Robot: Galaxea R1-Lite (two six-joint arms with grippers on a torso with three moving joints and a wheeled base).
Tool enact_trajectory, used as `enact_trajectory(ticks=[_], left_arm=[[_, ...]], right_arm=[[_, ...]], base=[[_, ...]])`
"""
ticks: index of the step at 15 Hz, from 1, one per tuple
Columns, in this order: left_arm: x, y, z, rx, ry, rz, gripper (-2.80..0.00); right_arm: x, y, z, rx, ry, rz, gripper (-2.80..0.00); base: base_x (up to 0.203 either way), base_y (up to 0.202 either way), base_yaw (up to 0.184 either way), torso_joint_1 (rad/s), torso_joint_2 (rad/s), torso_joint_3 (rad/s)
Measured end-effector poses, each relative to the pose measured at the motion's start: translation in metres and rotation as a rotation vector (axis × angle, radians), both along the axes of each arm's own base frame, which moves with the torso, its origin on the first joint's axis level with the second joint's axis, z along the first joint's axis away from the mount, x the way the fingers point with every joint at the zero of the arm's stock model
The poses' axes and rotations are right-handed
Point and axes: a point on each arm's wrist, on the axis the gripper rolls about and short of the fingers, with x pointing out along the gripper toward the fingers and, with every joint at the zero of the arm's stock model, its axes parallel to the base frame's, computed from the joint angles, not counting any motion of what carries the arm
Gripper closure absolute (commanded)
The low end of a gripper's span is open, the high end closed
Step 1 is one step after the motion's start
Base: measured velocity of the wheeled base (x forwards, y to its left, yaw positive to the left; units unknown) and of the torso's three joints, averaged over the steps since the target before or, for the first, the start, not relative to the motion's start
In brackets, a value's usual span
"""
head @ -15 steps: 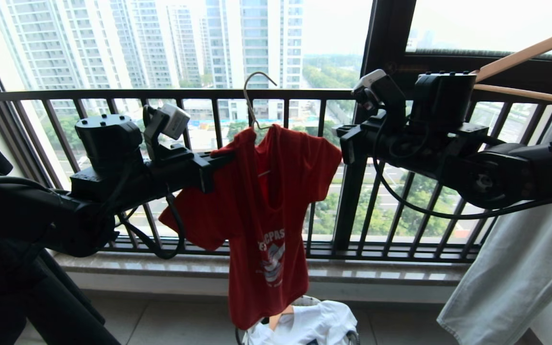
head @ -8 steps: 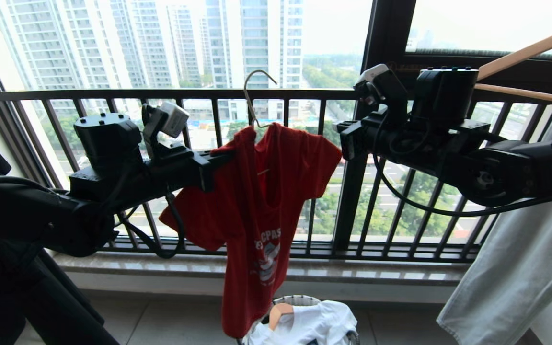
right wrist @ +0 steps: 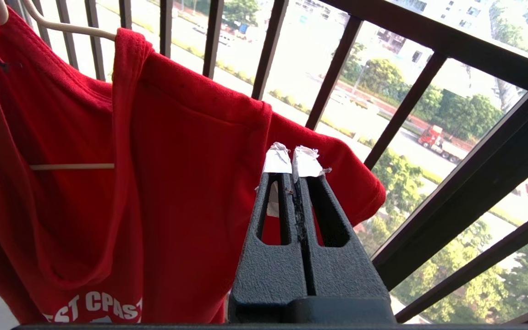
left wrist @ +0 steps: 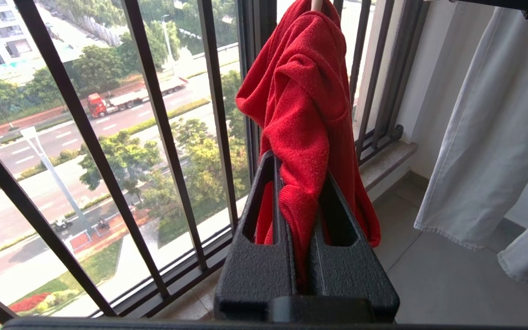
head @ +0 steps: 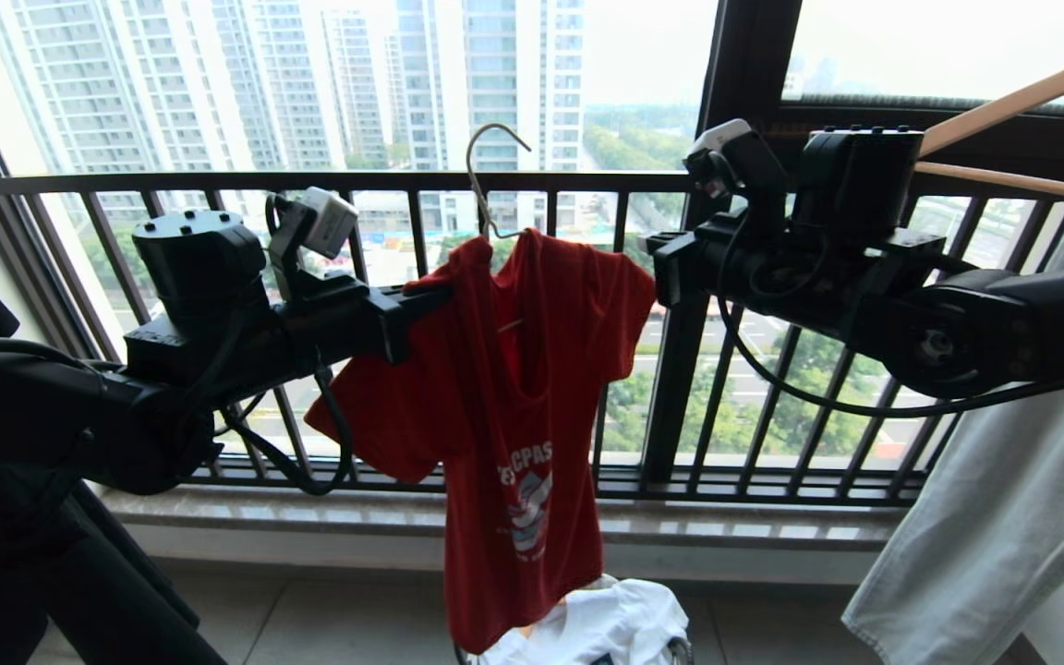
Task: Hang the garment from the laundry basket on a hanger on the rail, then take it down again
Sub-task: Hang the clothes rack on the clothesline
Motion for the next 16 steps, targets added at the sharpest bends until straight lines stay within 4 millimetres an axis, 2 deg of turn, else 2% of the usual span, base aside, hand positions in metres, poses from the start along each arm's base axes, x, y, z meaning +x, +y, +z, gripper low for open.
enact_trajectory(ticks=[16], left_arm=[[-0.0018,-0.0003,0.0004,-0.001,0.001,-0.002,0.0]], right_arm=[[-0.0007,0.0004,0.002,0.013,-0.001,0.004,0.0]], base=[[0.0,0.0,0.0,0.0,0.0,0.0]])
